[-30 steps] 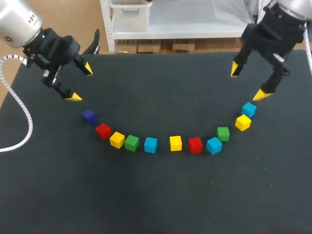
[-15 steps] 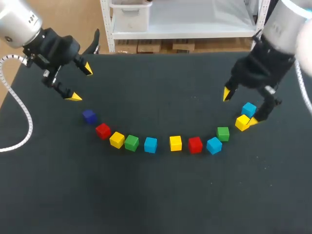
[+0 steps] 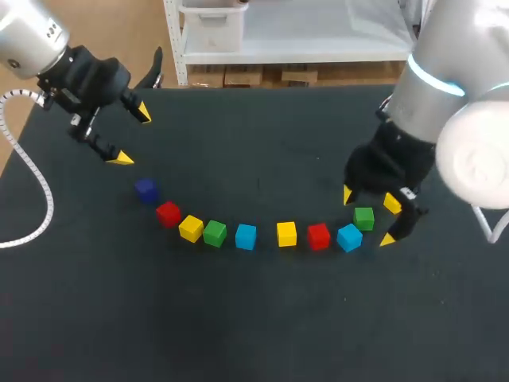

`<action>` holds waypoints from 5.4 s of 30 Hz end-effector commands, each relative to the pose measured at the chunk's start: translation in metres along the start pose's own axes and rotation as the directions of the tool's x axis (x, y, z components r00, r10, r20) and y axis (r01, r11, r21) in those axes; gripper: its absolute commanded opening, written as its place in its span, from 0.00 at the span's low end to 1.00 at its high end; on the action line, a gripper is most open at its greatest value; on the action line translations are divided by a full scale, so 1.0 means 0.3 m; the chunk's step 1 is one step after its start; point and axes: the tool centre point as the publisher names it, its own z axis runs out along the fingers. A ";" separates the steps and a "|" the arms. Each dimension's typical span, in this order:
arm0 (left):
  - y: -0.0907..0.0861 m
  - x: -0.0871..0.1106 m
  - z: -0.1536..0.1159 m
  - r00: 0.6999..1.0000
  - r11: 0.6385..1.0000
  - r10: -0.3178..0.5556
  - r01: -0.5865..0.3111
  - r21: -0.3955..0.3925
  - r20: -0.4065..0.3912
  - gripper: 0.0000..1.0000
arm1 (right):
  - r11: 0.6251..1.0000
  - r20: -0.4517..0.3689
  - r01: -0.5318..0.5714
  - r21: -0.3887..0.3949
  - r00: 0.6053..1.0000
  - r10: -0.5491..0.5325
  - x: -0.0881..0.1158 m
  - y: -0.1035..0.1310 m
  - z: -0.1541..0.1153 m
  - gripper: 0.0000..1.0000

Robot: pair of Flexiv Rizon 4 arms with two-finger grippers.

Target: Place the blue cubes, place green cubes on the blue cubes, place the yellow cubes on the green cubes, then place the red cubes on the yellow cubes, and place purple cube on the red cubes.

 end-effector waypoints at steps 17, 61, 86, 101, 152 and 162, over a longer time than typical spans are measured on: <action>0.001 0.001 0.000 1.000 1.000 0.001 -0.001 0.000 0.000 1.00 | 0.998 -0.044 -0.016 -0.057 0.999 0.014 0.039 -0.054 0.158 1.00; 0.001 0.001 0.000 1.000 1.000 0.001 -0.001 0.000 0.000 1.00 | 0.967 -0.055 -0.253 0.016 0.966 0.253 0.077 -0.133 0.137 0.00; 0.001 0.001 0.000 1.000 1.000 0.001 -0.001 0.000 0.000 1.00 | 0.885 -0.055 -0.453 0.104 0.886 0.460 -0.059 -0.435 0.154 0.00; 0.001 0.001 0.000 1.000 1.000 0.001 -0.001 0.000 0.000 1.00 | 0.875 -0.076 -0.473 0.100 0.873 0.481 -0.064 -0.508 0.202 0.00; 0.001 0.001 0.000 1.000 1.000 0.001 -0.001 0.000 0.000 1.00 | 0.875 -0.077 -0.475 0.091 0.873 0.482 -0.069 -0.545 0.245 0.00; 0.001 0.001 0.000 1.000 1.000 0.001 -0.001 0.000 0.000 1.00 | 0.875 -0.081 -0.475 0.092 0.872 0.482 -0.066 -0.545 0.246 0.00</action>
